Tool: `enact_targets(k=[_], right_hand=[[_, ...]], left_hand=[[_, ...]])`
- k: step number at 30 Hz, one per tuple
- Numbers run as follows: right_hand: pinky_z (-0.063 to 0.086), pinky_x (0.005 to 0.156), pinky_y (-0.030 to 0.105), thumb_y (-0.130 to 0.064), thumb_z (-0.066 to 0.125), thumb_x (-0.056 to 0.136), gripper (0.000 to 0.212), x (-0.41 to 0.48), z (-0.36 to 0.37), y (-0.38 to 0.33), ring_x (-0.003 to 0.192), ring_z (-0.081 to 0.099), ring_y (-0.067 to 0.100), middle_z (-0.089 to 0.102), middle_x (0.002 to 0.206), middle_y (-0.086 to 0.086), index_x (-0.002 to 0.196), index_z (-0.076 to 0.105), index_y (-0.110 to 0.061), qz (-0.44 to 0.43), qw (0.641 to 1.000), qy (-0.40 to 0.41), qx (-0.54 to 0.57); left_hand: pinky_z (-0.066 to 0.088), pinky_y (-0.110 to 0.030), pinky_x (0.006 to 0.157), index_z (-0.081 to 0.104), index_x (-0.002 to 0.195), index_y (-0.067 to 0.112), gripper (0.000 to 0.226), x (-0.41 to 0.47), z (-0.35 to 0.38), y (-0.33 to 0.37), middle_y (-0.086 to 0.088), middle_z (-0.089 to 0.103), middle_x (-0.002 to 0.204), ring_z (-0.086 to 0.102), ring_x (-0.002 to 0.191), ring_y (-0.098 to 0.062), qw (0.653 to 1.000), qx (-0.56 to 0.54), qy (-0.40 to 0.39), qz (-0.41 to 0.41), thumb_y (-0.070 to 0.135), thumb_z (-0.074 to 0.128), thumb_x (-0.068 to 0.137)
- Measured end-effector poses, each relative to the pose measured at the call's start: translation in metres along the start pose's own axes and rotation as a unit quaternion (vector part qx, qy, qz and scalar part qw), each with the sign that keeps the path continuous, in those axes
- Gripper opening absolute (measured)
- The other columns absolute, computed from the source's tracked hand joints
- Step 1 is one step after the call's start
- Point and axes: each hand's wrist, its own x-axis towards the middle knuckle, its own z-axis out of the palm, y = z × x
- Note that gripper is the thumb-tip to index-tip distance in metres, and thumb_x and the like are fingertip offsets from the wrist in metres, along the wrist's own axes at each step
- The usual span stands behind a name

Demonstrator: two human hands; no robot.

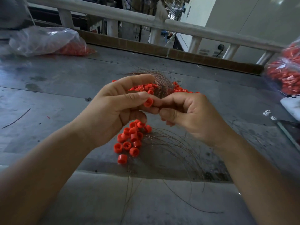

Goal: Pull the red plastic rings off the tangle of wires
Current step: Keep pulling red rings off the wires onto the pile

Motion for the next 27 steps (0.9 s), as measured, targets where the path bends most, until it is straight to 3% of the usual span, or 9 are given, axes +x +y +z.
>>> enact_targets(k=[3, 7, 9, 13, 16, 18, 22, 24, 27], right_hand=[[0.043, 0.051, 0.011, -0.031, 0.061, 0.07, 0.008, 0.001, -0.006, 0.0, 0.054, 0.055, 0.001, 0.063, 0.061, -0.015, 0.076, 0.065, -0.028, 0.009, 0.998, 0.018, -0.057], [0.043, 0.045, 0.015, -0.016, 0.066, 0.08, 0.01, 0.0, -0.015, 0.003, 0.046, 0.052, 0.004, 0.059, 0.057, -0.012, 0.073, 0.066, -0.023, 0.032, 0.994, 0.033, -0.1], [0.046, 0.047, 0.017, -0.016, 0.066, 0.081, 0.011, 0.0, -0.017, 0.004, 0.046, 0.055, 0.003, 0.06, 0.056, -0.014, 0.073, 0.066, -0.024, 0.052, 0.99, 0.022, -0.127], [0.045, 0.059, 0.008, -0.02, 0.066, 0.081, 0.017, 0.0, -0.013, 0.008, 0.064, 0.059, -0.004, 0.061, 0.062, -0.017, 0.07, 0.062, -0.032, 0.074, 0.973, -0.036, -0.215], [0.044, 0.065, 0.006, -0.023, 0.067, 0.082, 0.01, 0.0, -0.01, 0.01, 0.073, 0.058, -0.005, 0.062, 0.073, -0.017, 0.075, 0.065, -0.029, 0.092, 0.957, -0.072, -0.267], [0.042, 0.065, 0.003, -0.023, 0.066, 0.082, 0.004, -0.001, -0.01, 0.011, 0.072, 0.056, -0.009, 0.061, 0.073, -0.018, 0.079, 0.067, -0.025, 0.104, 0.952, -0.091, -0.274], [0.039, 0.065, 0.0, -0.024, 0.065, 0.083, 0.003, 0.0, -0.01, 0.013, 0.07, 0.054, -0.008, 0.058, 0.076, -0.018, 0.084, 0.068, -0.024, 0.111, 0.942, -0.112, -0.295], [0.038, 0.064, 0.0, -0.026, 0.065, 0.083, 0.004, 0.0, -0.01, 0.014, 0.07, 0.053, -0.008, 0.059, 0.077, -0.017, 0.084, 0.068, -0.024, 0.114, 0.941, -0.109, -0.301], [0.039, 0.062, 0.003, -0.034, 0.065, 0.081, 0.006, 0.0, -0.011, 0.013, 0.067, 0.053, -0.01, 0.06, 0.073, -0.015, 0.078, 0.066, -0.028, 0.111, 0.945, -0.092, -0.292]], left_hand=[[0.051, -0.021, 0.051, 0.062, 0.102, 0.01, 0.03, 0.001, -0.003, 0.001, -0.009, 0.072, 0.077, 0.067, 0.064, -0.015, 1.0, 0.003, 0.016, 0.014, 0.007, 0.053, 0.073], [0.048, -0.016, 0.05, 0.071, 0.068, 0.013, 0.007, 0.002, -0.004, 0.002, -0.004, 0.067, 0.066, 0.061, 0.056, -0.009, 0.992, 0.098, 0.067, 0.03, 0.01, 0.074, 0.062], [0.049, -0.015, 0.05, 0.068, 0.06, 0.014, 0.006, 0.002, -0.005, 0.001, -0.003, 0.064, 0.059, 0.06, 0.054, -0.01, 0.983, 0.151, 0.099, 0.016, 0.012, 0.071, 0.055], [0.053, -0.014, 0.059, 0.069, 0.064, 0.019, 0.017, 0.004, -0.009, -0.005, 0.001, 0.068, 0.067, 0.062, 0.057, -0.006, 0.919, 0.37, 0.138, -0.001, 0.003, 0.075, 0.065], [0.045, -0.012, 0.051, 0.071, 0.06, 0.029, 0.017, 0.005, -0.011, -0.008, 0.01, 0.066, 0.057, 0.057, 0.054, -0.013, 0.899, 0.413, 0.136, -0.046, 0.016, 0.072, 0.071], [0.038, -0.018, 0.046, 0.07, 0.061, 0.026, 0.013, 0.008, -0.014, -0.011, 0.019, 0.063, 0.053, 0.049, 0.055, -0.019, 0.884, 0.436, 0.159, -0.058, 0.021, 0.07, 0.073], [0.037, -0.013, 0.052, 0.066, 0.058, 0.025, 0.019, 0.013, -0.026, -0.015, 0.012, 0.063, 0.057, 0.053, 0.056, -0.001, 0.837, 0.495, 0.232, -0.026, 0.017, 0.072, 0.074], [0.036, -0.013, 0.061, 0.066, 0.076, 0.027, 0.016, 0.015, -0.031, -0.018, 0.014, 0.06, 0.072, 0.056, 0.074, -0.005, 0.801, 0.549, 0.237, 0.002, 0.012, 0.072, 0.075], [0.035, -0.022, 0.077, 0.066, 0.106, 0.017, 0.03, 0.02, -0.039, -0.025, 0.0, 0.057, 0.097, 0.053, 0.091, -0.015, 0.753, 0.619, 0.224, 0.013, 0.011, 0.069, 0.077]])
